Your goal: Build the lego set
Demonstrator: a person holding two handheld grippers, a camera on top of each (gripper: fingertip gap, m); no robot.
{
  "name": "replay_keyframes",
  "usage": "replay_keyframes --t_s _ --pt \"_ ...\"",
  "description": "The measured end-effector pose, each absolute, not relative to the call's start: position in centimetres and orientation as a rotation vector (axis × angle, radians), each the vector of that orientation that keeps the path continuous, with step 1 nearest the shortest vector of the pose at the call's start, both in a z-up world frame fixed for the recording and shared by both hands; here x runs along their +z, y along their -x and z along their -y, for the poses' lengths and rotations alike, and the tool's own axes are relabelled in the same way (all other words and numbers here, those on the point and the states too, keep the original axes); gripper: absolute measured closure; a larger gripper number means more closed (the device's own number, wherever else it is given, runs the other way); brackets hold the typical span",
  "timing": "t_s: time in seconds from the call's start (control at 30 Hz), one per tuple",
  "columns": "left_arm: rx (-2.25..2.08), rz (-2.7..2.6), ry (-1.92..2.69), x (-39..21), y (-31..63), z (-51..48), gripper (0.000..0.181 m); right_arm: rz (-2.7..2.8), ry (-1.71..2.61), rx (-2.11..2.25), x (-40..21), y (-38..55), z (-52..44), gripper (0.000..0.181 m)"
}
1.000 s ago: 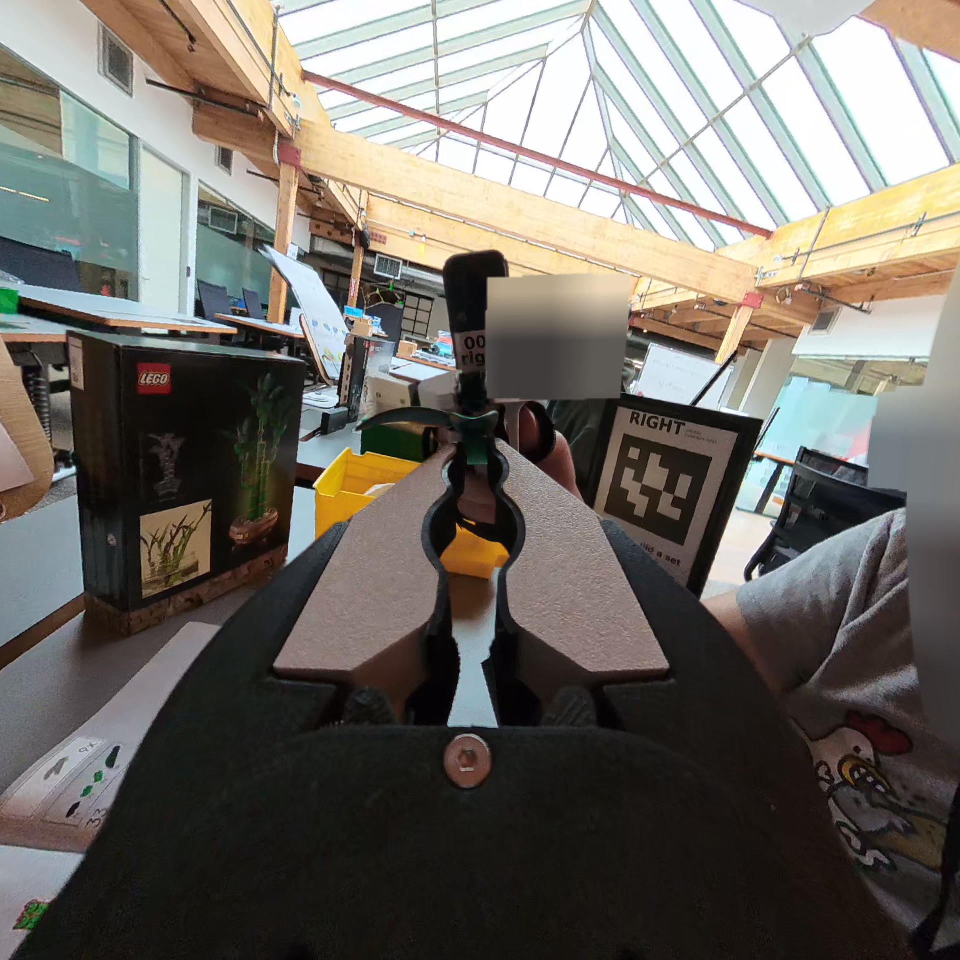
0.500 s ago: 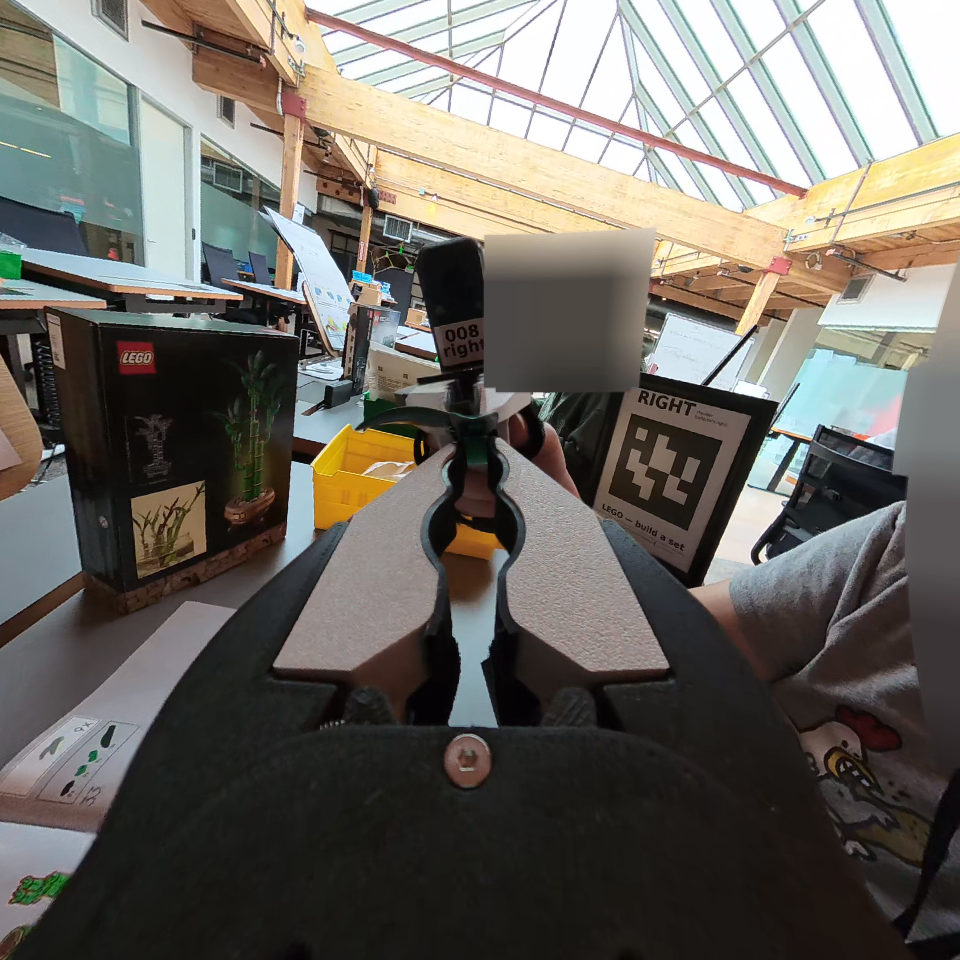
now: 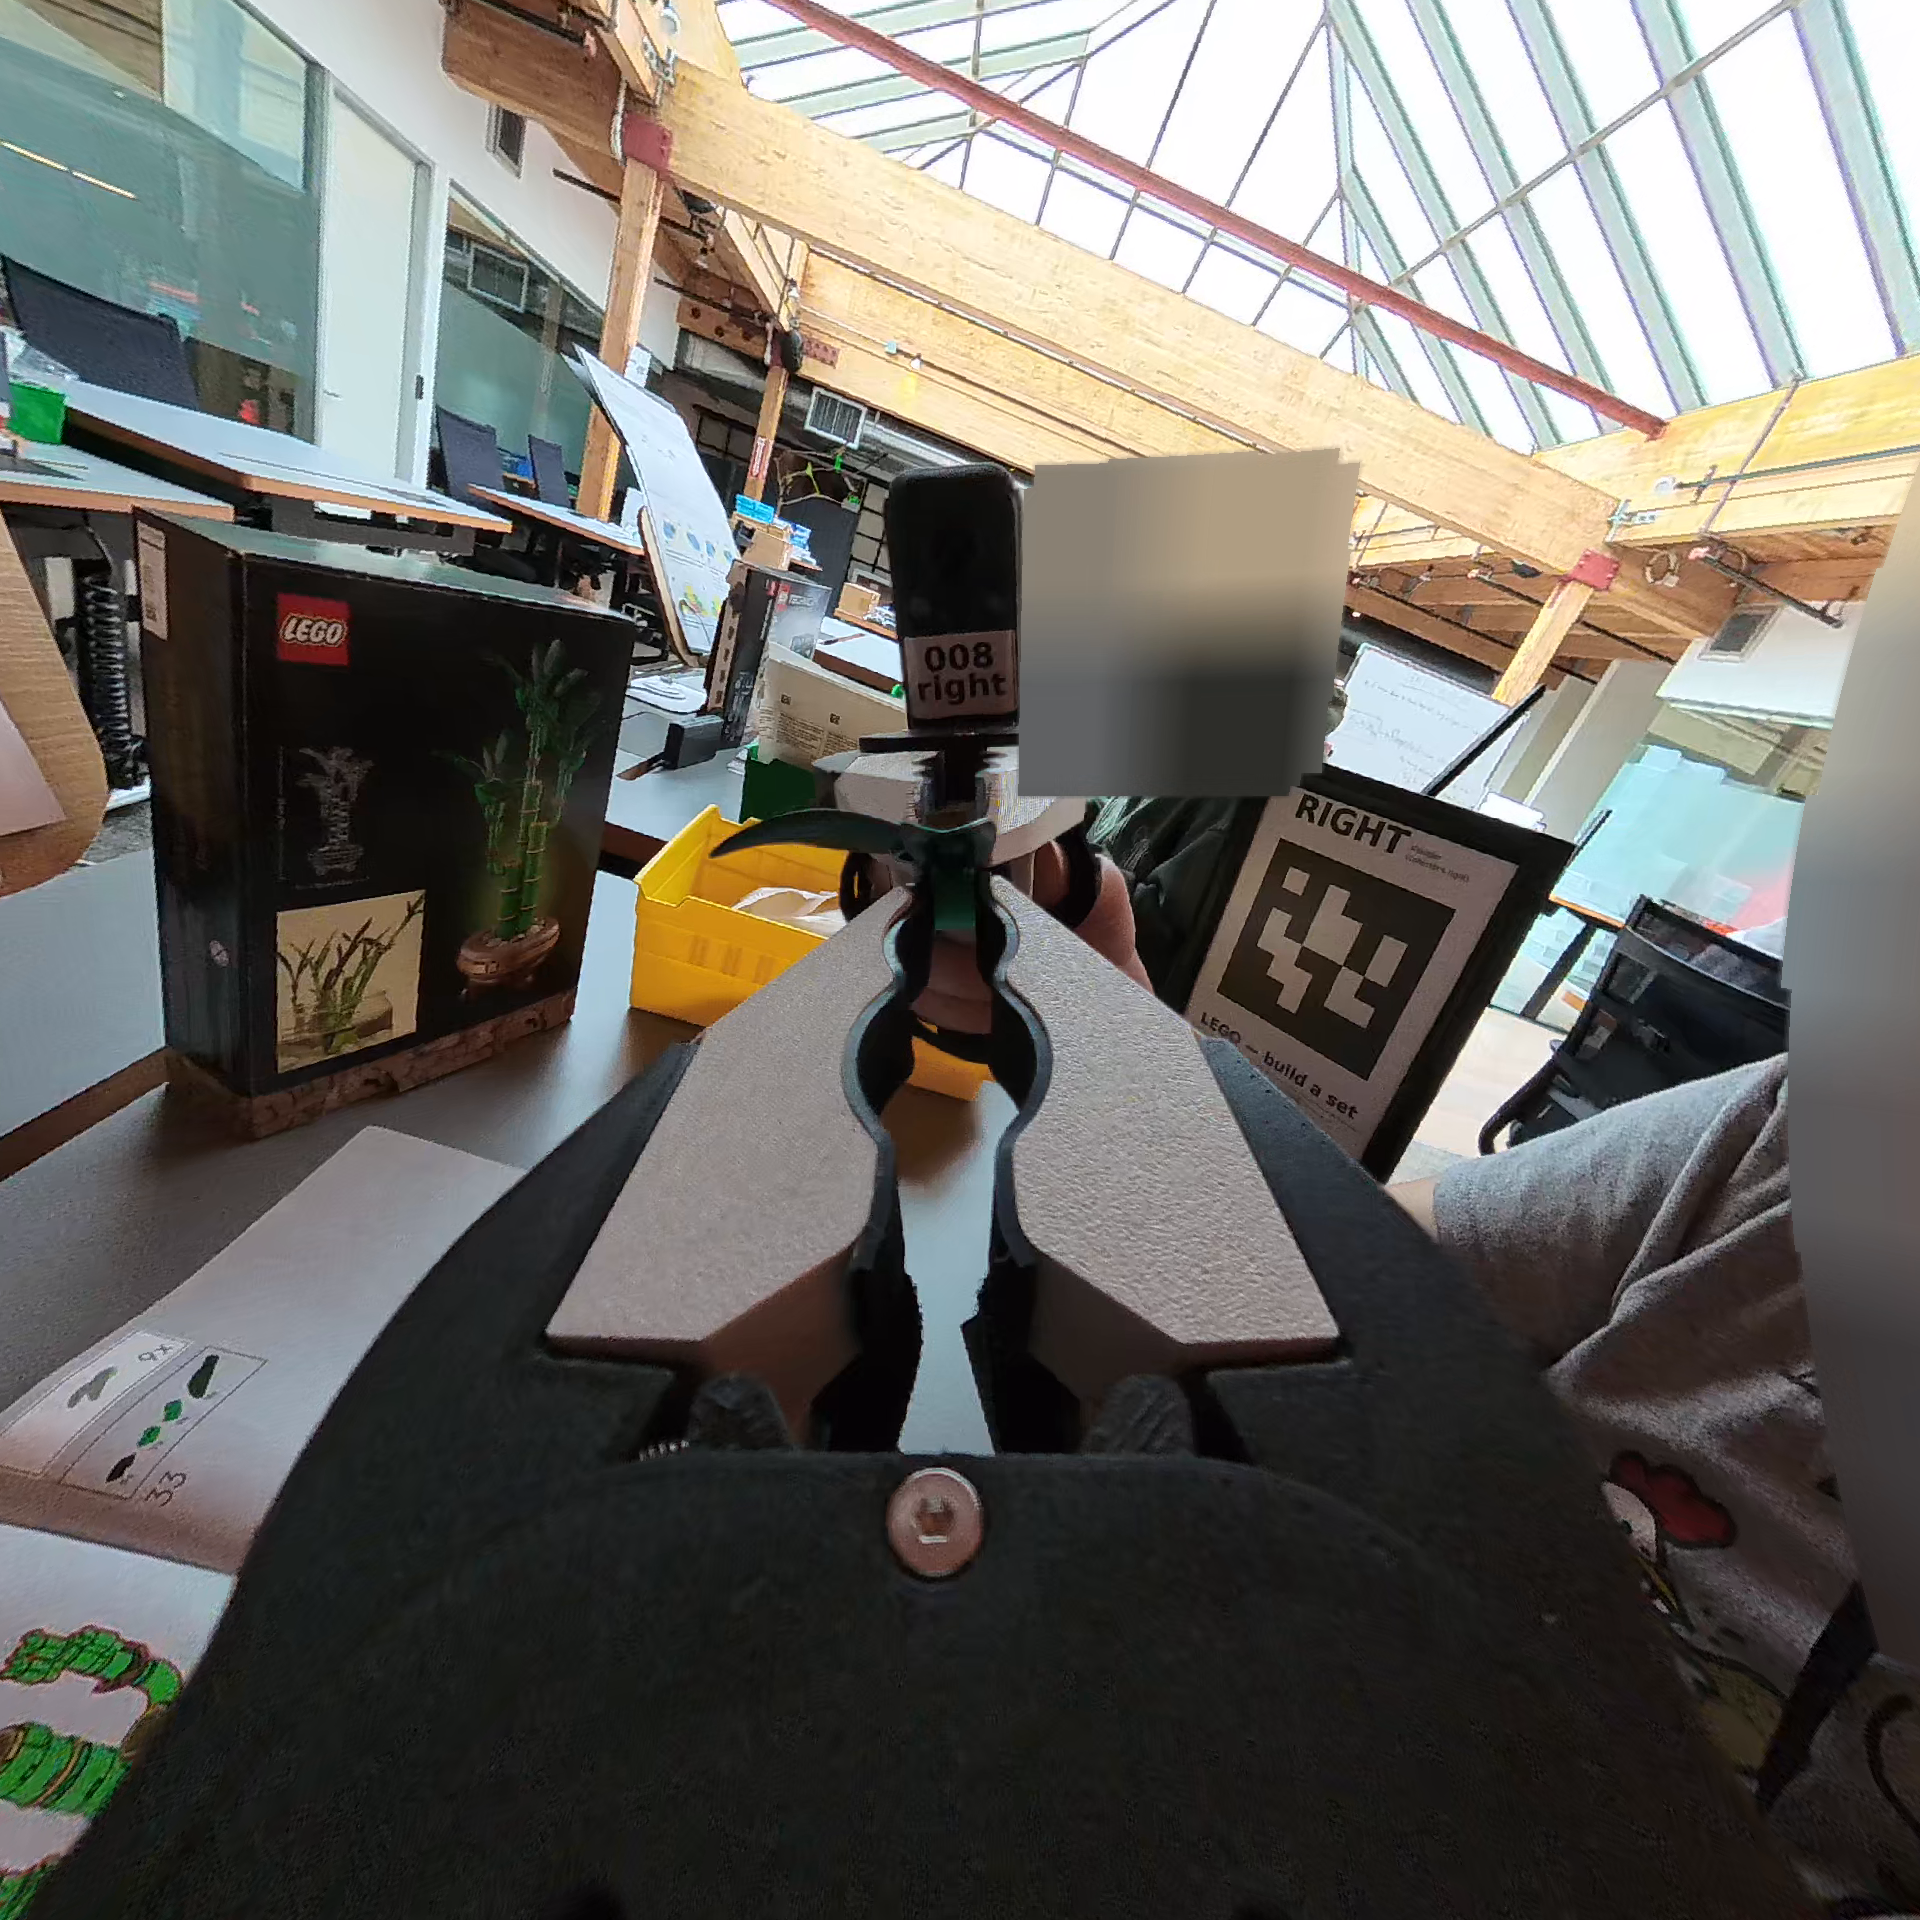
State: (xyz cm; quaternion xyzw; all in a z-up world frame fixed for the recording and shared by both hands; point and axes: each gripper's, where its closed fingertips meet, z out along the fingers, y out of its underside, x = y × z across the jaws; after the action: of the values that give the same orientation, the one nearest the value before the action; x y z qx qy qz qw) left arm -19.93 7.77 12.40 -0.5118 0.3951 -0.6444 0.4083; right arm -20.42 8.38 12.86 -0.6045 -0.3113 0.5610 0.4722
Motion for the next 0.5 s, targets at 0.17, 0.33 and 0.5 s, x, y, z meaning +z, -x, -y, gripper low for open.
replay_keyframes --t_s 0.17,0.33,0.5 --pt "-1.648 -0.999 1.305 12.53 19.82 -7.32 0.176 0.801 1.461 1.336 12.94 20.33 -7.84 0.175" --pt "-1.586 -1.009 1.312 12.61 19.86 -7.27 0.176 0.809 1.452 1.290 12.96 20.40 -7.70 0.175" --pt "-1.559 -1.017 1.319 12.69 20.09 -7.23 0.176 0.813 1.443 1.289 12.98 20.65 -7.61 0.175"
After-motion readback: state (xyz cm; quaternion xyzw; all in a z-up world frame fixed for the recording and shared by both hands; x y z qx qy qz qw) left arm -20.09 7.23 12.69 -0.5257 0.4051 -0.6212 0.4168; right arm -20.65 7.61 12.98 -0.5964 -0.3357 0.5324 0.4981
